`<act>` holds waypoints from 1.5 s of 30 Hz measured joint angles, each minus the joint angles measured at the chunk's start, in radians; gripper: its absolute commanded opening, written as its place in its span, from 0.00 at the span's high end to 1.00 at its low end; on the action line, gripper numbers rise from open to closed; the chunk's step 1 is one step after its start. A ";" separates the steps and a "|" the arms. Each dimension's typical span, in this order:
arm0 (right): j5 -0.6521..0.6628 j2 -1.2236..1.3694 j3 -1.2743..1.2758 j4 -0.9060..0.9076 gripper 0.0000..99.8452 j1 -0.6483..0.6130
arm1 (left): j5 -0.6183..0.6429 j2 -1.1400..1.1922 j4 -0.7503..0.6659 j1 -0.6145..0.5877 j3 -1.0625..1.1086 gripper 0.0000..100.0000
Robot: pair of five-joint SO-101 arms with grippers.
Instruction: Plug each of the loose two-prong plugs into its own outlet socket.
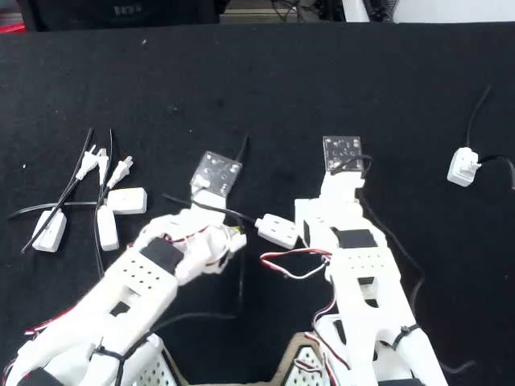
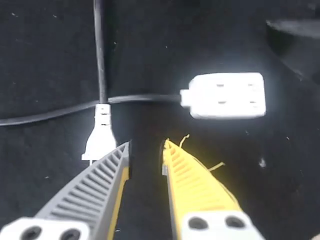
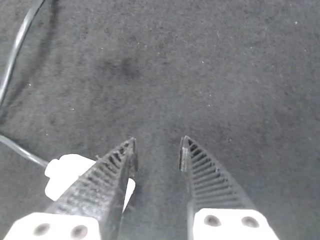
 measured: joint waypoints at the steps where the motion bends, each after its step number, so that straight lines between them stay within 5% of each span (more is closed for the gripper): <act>1: 0.000 0.000 -0.002 0.005 0.86 0.002 | 0.000 0.000 0.005 0.000 0.000 0.89; 5: 0.000 0.000 -0.031 0.043 0.86 -0.034 | -0.009 0.000 0.107 -0.069 -0.025 0.89; 12: 0.000 0.000 -0.057 0.049 0.86 -0.279 | -0.071 -0.075 0.365 -0.396 -0.147 0.89; 21: -0.115 0.212 -0.184 -0.114 0.86 -0.597 | -0.041 -0.204 0.238 -0.793 -0.058 0.89; 34: -0.454 0.644 -0.575 0.103 0.86 -0.626 | 0.028 -0.417 0.137 -0.775 0.121 0.89; 40: -0.474 0.750 -0.750 0.341 0.86 -0.647 | 0.028 -0.571 0.137 -0.769 0.201 0.89; 45: -0.476 0.862 -0.798 0.347 0.86 -0.649 | 0.028 -0.707 0.137 -0.769 0.265 0.89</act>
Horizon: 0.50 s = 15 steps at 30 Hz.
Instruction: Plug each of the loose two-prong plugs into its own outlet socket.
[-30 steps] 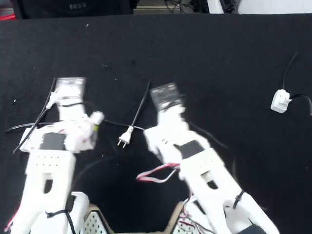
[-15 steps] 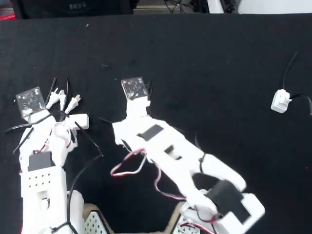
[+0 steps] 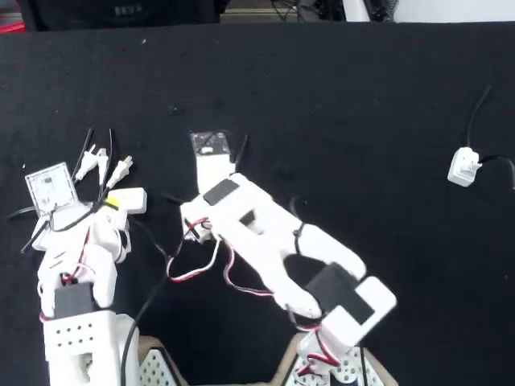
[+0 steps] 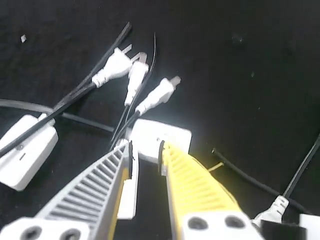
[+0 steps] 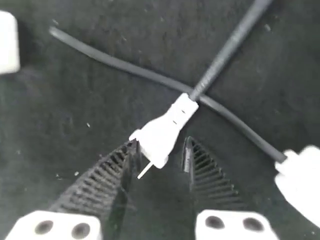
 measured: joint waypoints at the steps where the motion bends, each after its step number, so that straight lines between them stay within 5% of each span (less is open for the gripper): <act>1: 0.000 0.025 -0.017 -0.015 0.86 0.000 | 0.000 -0.028 0.000 0.000 0.012 0.89; 15: 0.071 0.114 -0.176 0.117 0.99 0.002 | 0.000 -0.170 0.061 0.000 0.032 0.89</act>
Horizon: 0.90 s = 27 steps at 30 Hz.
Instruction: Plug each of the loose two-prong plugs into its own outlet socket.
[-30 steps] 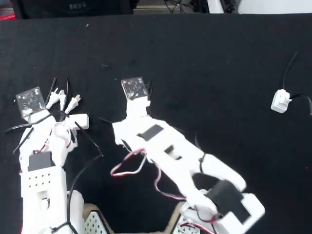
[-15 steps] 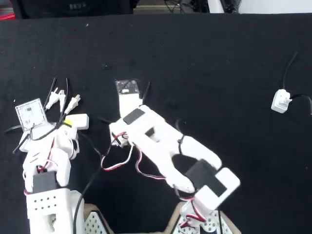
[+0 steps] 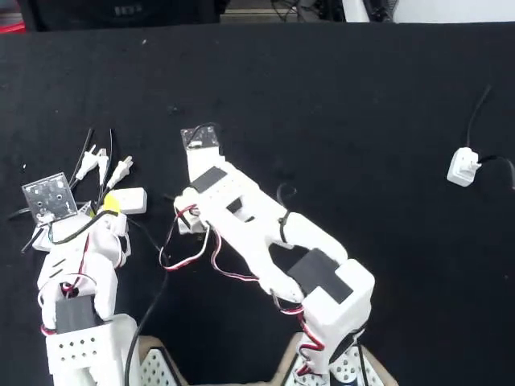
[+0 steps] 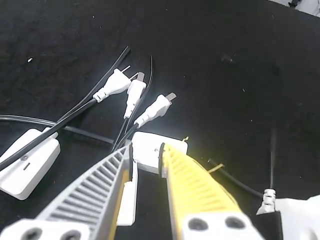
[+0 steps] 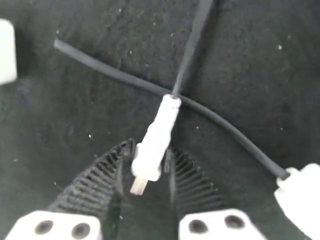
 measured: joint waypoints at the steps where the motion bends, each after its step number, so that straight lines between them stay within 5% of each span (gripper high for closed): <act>1: 0.020 -0.008 0.009 0.000 0.99 0.000 | 0.000 0.000 0.000 0.000 0.000 0.89; 9: 0.334 -0.313 0.198 0.137 0.99 0.031 | 0.000 0.000 0.000 0.000 0.000 0.89; 17: 0.494 -0.783 0.313 0.308 0.99 0.451 | -0.008 0.000 0.015 0.023 0.000 0.89; 23: 0.666 -0.775 0.609 0.152 0.97 0.756 | -0.100 0.058 0.032 0.189 0.000 0.89; 27: 0.736 -0.678 0.657 0.081 0.83 0.827 | -0.126 0.229 -0.003 0.235 -0.008 0.89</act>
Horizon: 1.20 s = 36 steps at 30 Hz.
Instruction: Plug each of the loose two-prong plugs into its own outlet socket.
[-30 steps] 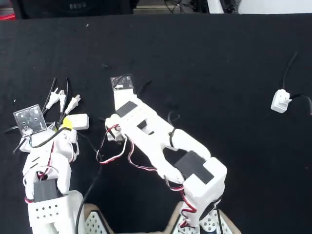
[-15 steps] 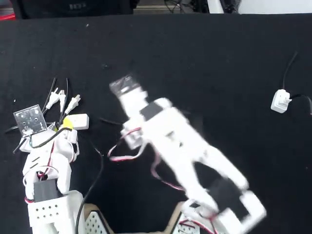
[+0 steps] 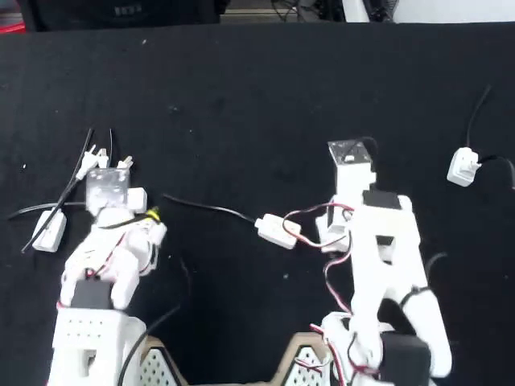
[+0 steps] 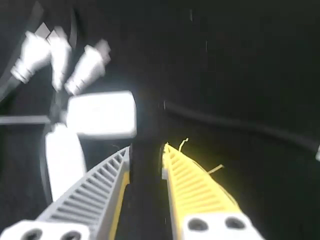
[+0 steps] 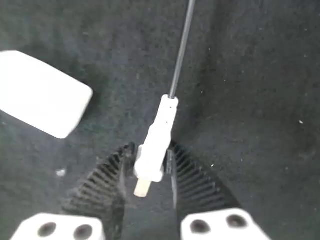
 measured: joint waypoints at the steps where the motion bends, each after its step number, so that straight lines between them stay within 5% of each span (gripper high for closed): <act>1: 0.009 0.023 0.000 0.008 0.80 0.000 | -0.002 0.051 -0.017 0.003 -0.008 0.89; 10: 0.285 0.055 -0.269 0.319 0.78 -0.002 | -0.002 0.453 -0.107 0.005 -0.115 0.89; 15: 0.809 0.049 -0.362 0.292 0.78 0.051 | -0.002 0.486 -0.110 0.005 -0.124 0.89; 19: 1.312 0.048 -0.272 0.173 0.80 0.083 | -0.002 0.488 -0.110 0.005 -0.124 0.89; 22: 1.571 0.048 -0.178 0.071 0.86 0.081 | -0.002 0.488 -0.110 0.005 -0.124 0.89; 28: 1.686 0.048 -0.021 -0.153 0.88 0.003 | -0.002 0.488 -0.110 0.005 -0.124 0.89; 36: 1.697 0.048 -0.005 -0.187 0.88 -0.051 | -0.002 0.488 -0.110 0.005 -0.126 0.89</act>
